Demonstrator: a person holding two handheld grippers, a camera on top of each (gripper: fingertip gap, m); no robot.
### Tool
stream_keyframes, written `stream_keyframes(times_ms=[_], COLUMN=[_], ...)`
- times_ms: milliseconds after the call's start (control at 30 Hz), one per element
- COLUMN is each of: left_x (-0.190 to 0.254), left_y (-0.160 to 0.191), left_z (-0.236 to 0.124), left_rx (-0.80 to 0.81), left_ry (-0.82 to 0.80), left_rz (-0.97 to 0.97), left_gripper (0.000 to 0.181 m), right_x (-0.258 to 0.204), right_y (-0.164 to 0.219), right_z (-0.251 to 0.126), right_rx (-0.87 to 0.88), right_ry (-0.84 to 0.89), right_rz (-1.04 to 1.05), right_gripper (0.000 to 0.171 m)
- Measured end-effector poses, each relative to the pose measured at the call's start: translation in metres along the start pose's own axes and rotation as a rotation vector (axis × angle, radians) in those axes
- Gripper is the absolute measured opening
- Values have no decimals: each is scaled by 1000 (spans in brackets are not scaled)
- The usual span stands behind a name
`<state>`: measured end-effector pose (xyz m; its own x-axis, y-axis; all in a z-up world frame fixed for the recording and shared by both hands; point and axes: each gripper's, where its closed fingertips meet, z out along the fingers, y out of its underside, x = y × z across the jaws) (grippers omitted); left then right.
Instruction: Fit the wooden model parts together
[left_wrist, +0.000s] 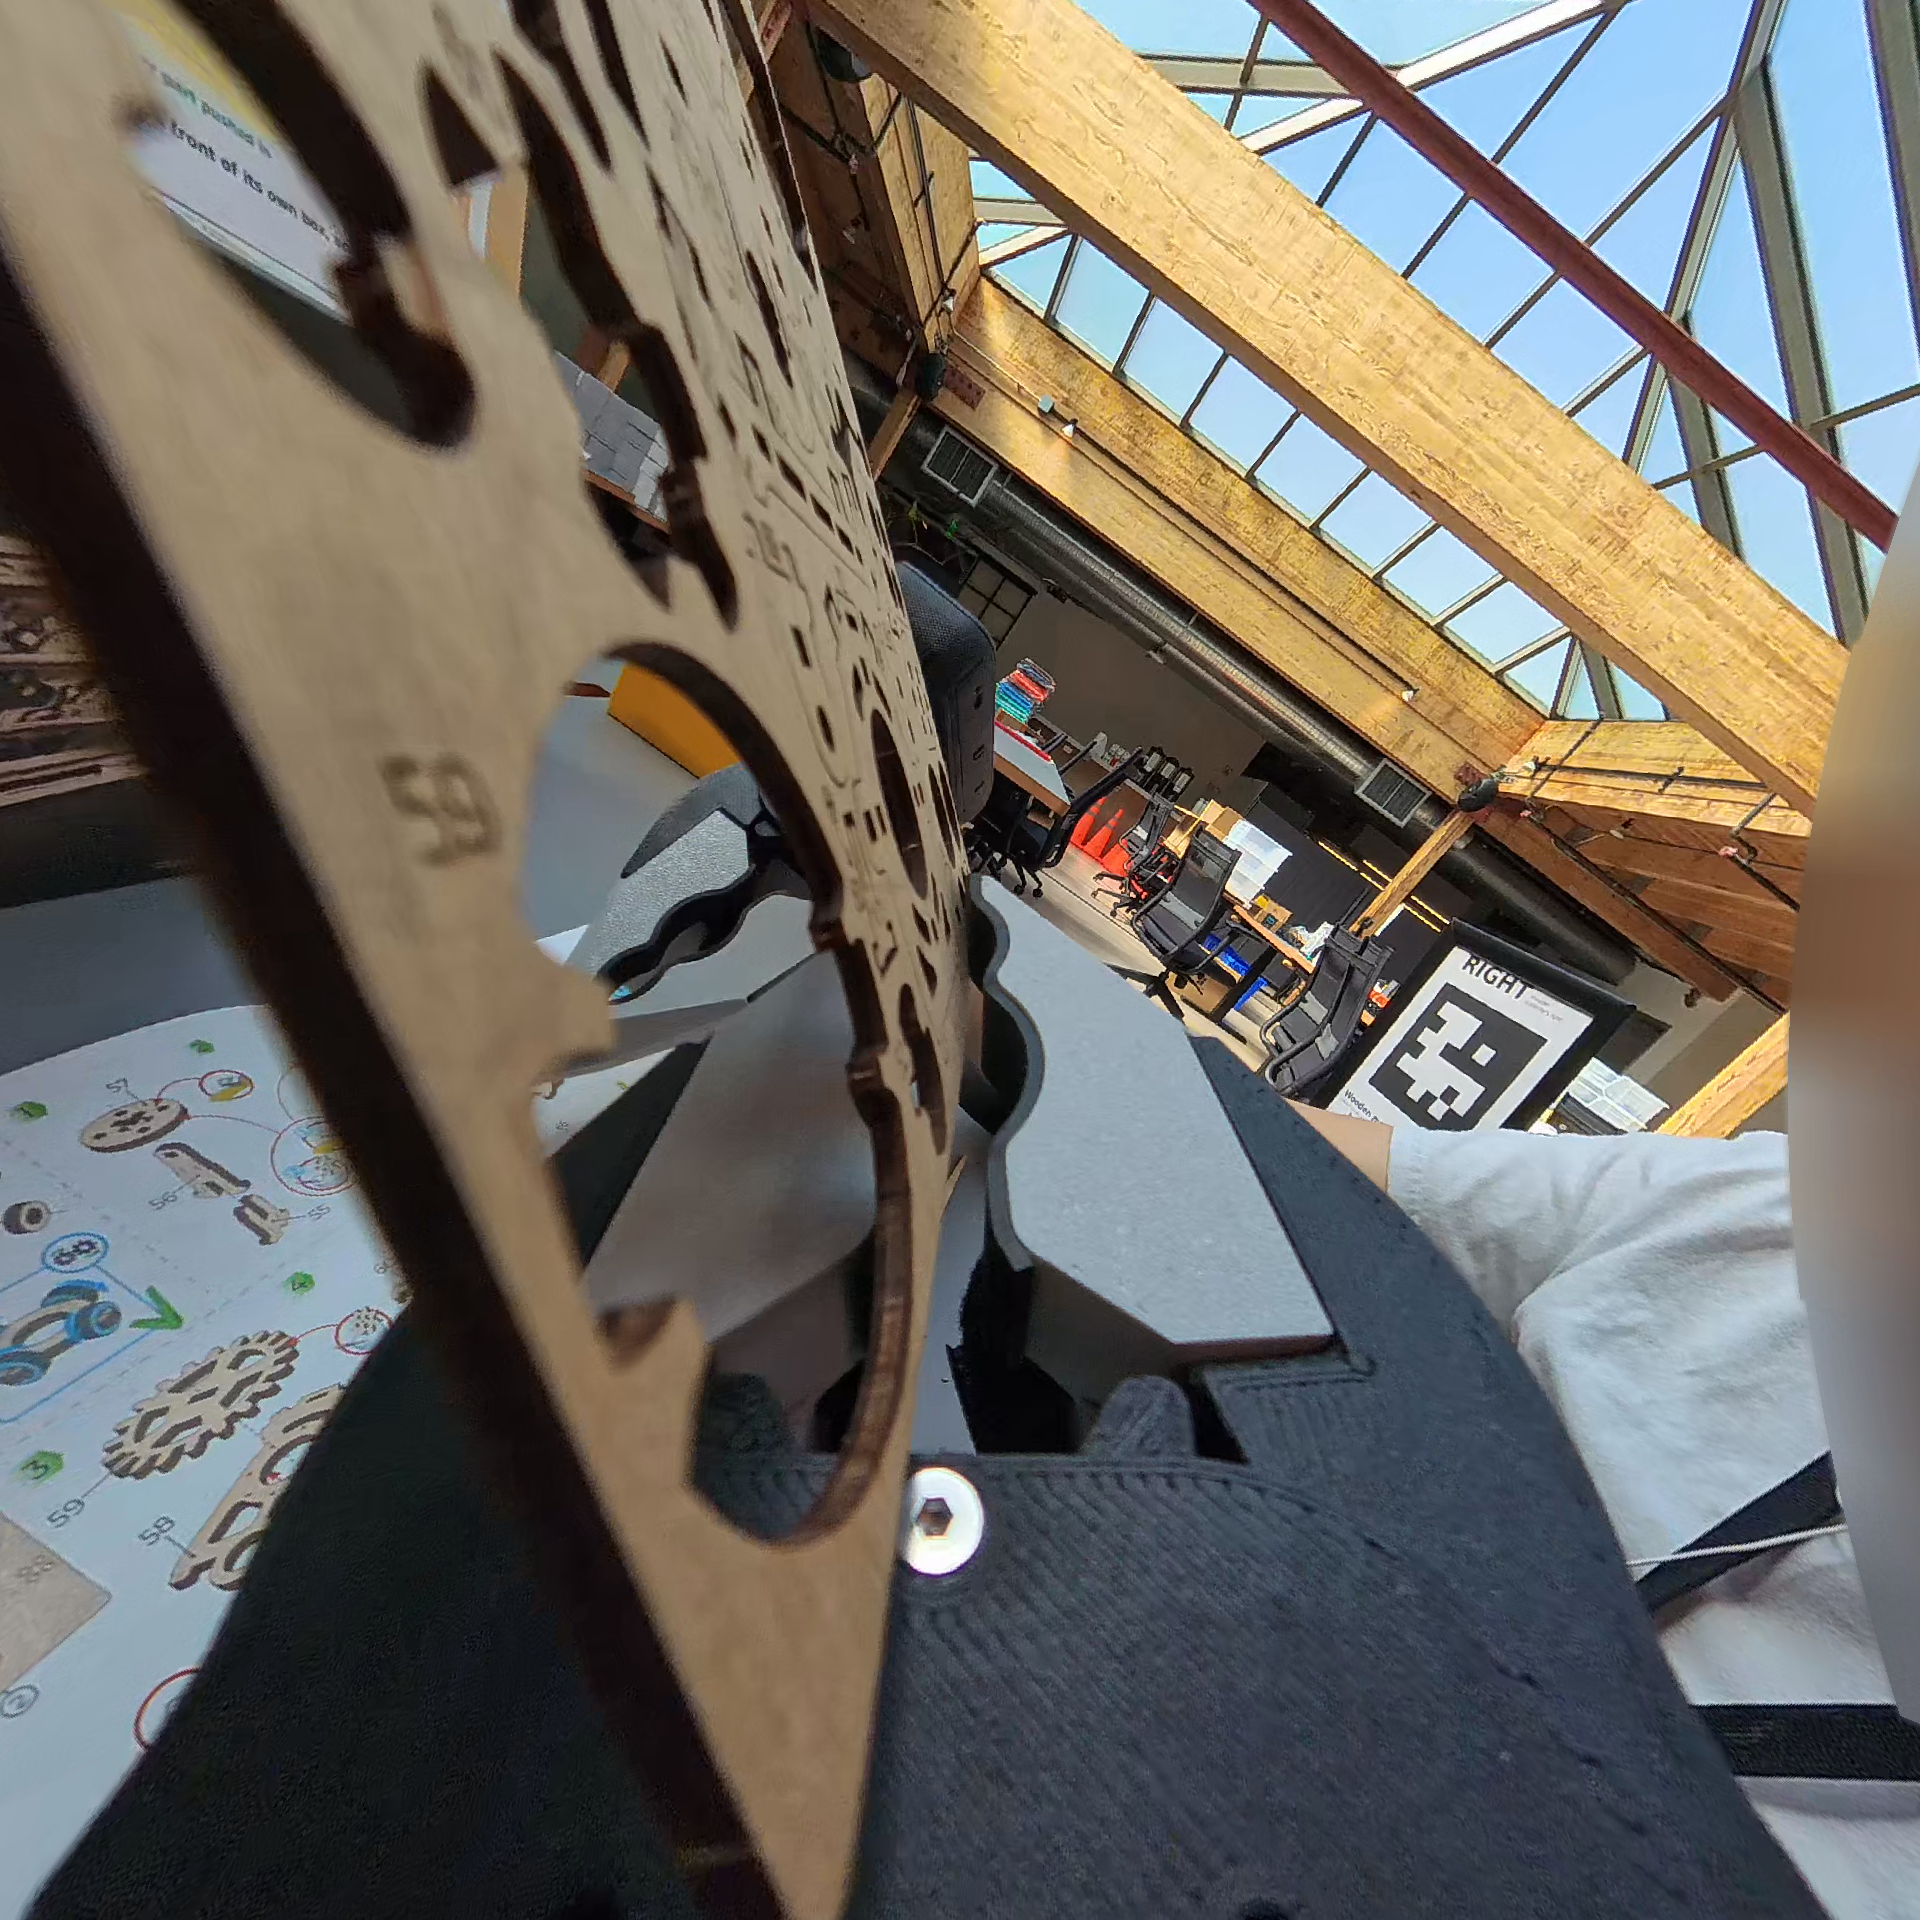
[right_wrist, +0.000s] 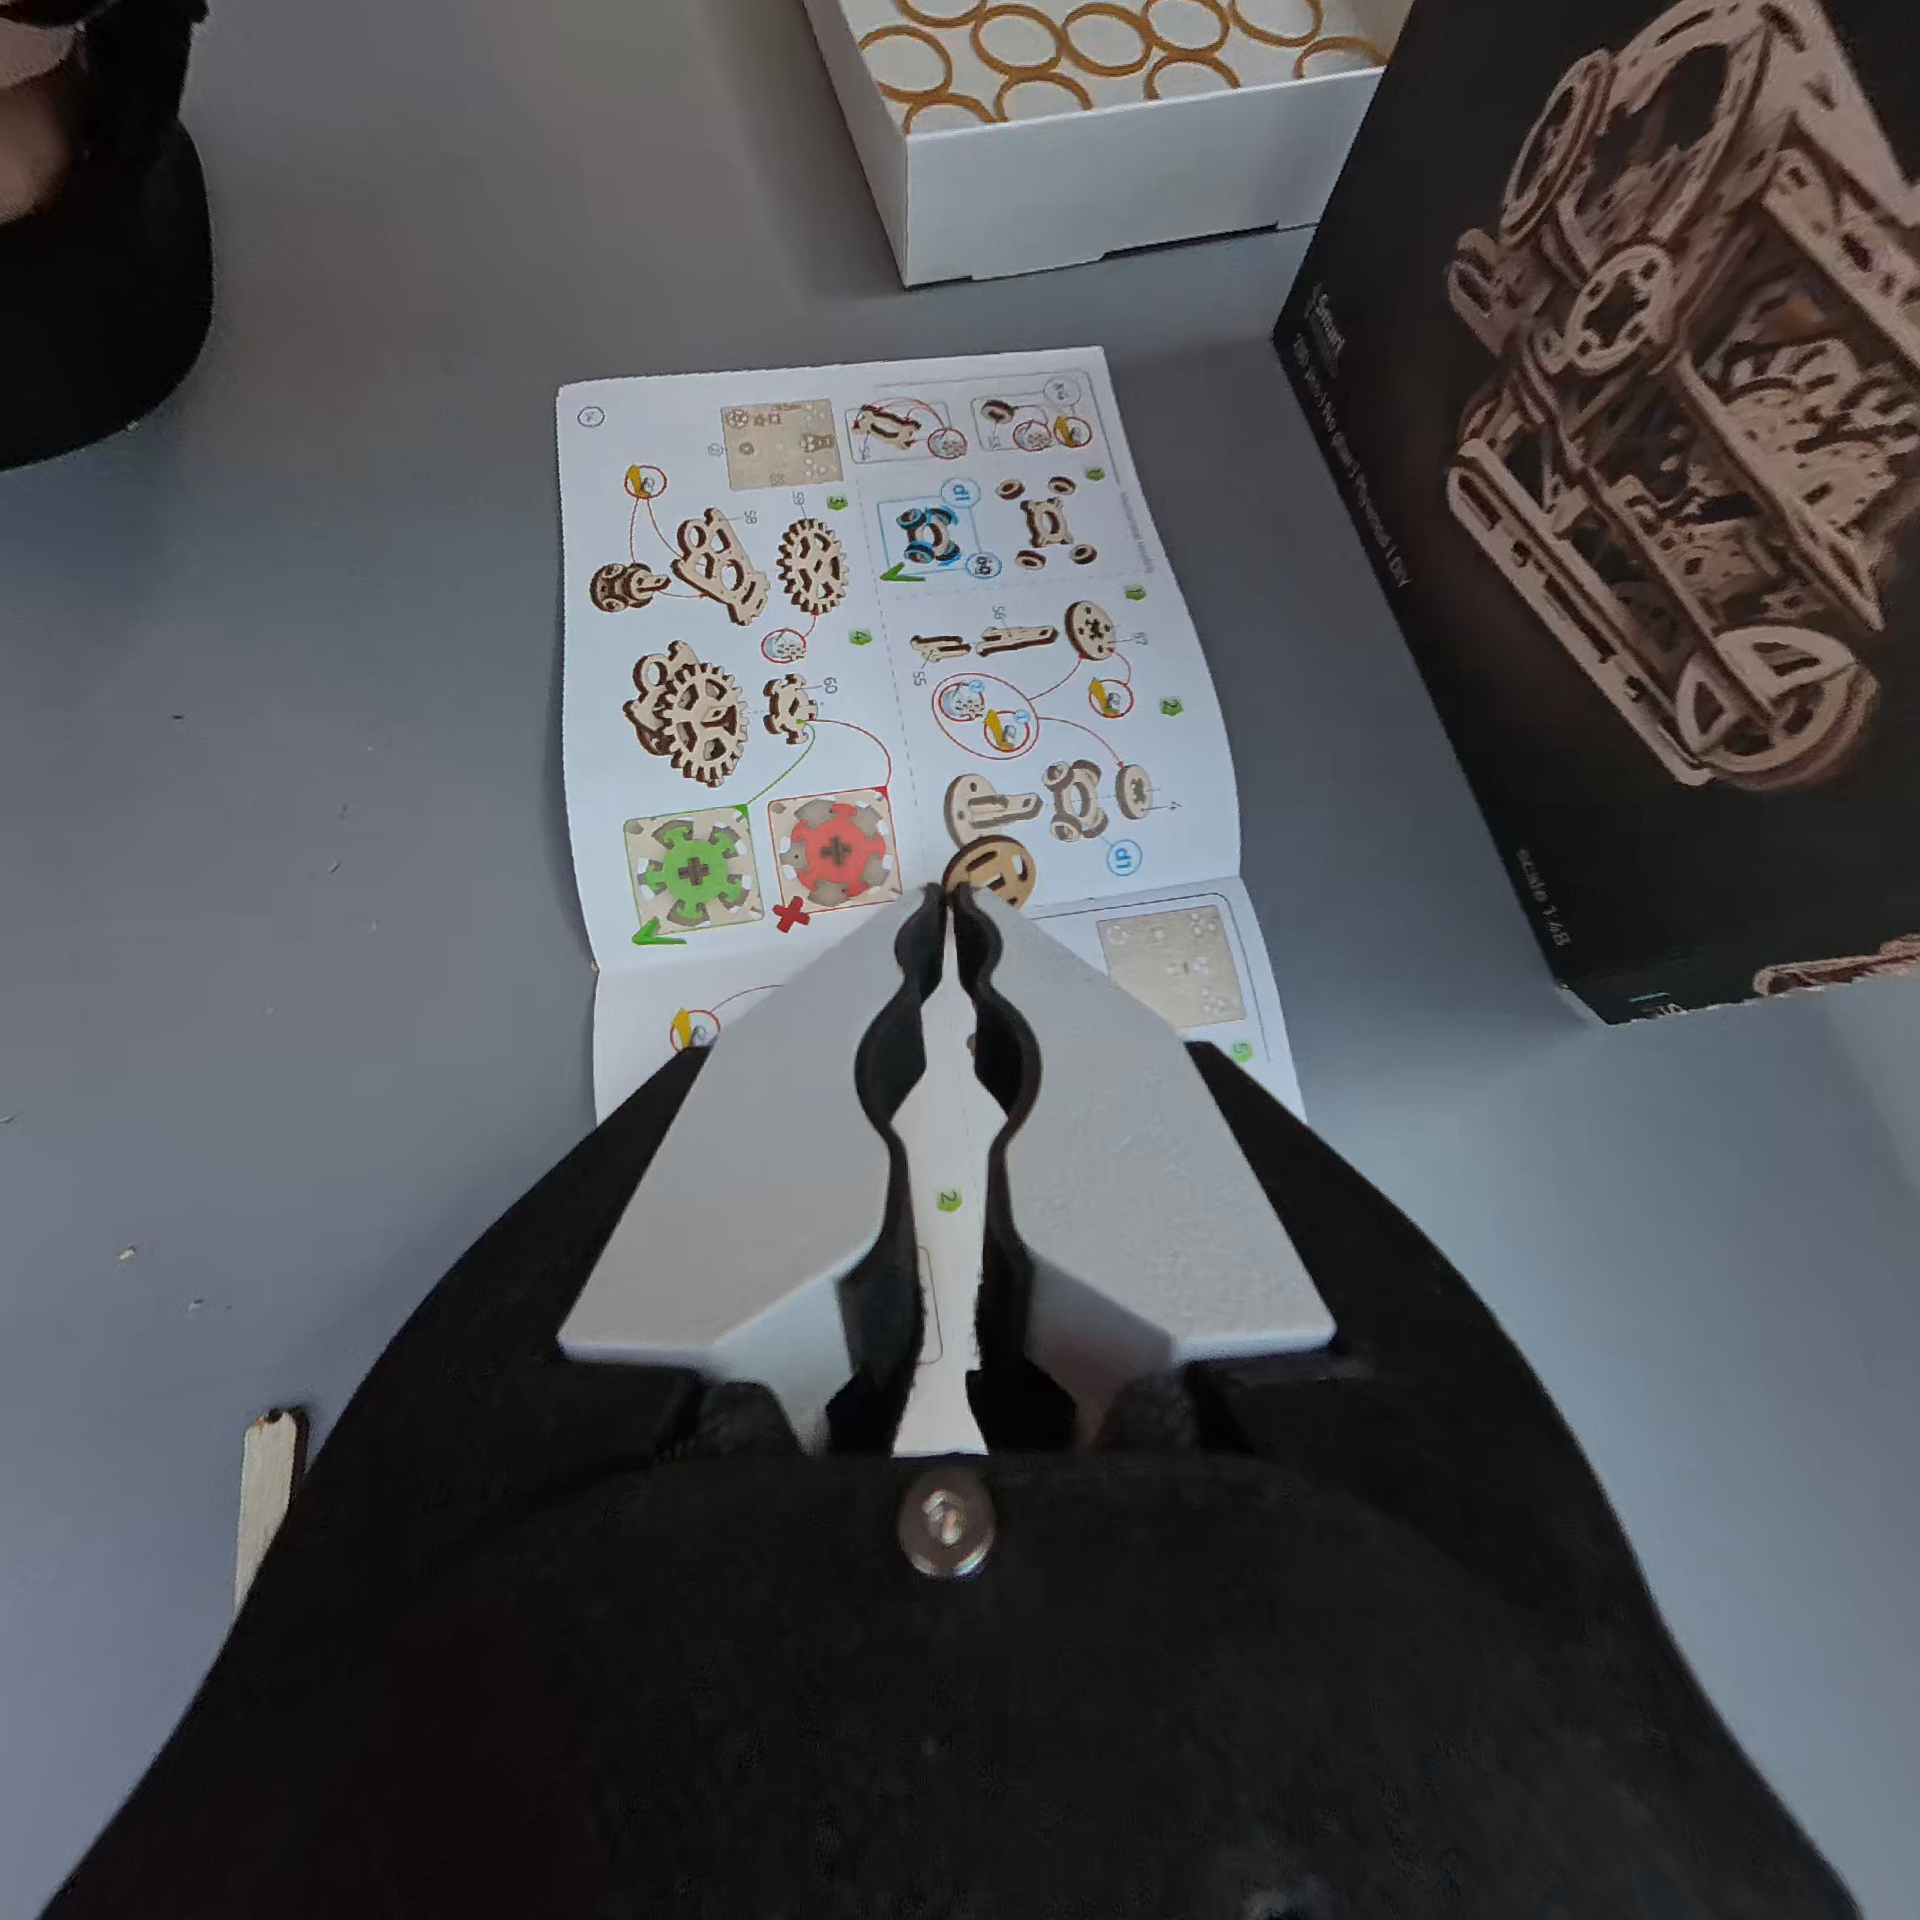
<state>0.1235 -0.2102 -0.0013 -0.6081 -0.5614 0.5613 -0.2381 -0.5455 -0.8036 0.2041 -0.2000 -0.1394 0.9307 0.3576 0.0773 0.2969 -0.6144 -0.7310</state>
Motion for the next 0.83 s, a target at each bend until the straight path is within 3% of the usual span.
stream_keyframes(times_ms=[33,300,400,500,667,833], left_x=[0,0,0,-1,0,2], left_y=[-1,-5,-6,-5,-5,-10], left_z=[0,-3,-3,-3,-3,-6], left_rx=[3,26,33,30,29,49], left_ry=[0,0,8,11,17,29], left_rz=[-1,-11,-17,-25,-29,-42], left_gripper=[2,2,2,2,3,2], right_x=[4,23,13,5,5,36], right_y=[-3,-12,-23,-8,19,0], right_z=[-7,-35,-43,-21,8,-30], right_rx=[29,167,237,115,-86,68], right_ry=[8,19,-63,-66,-13,91], right_rz=[11,133,149,123,64,131], right_gripper=[0,0,6,25,20,17])
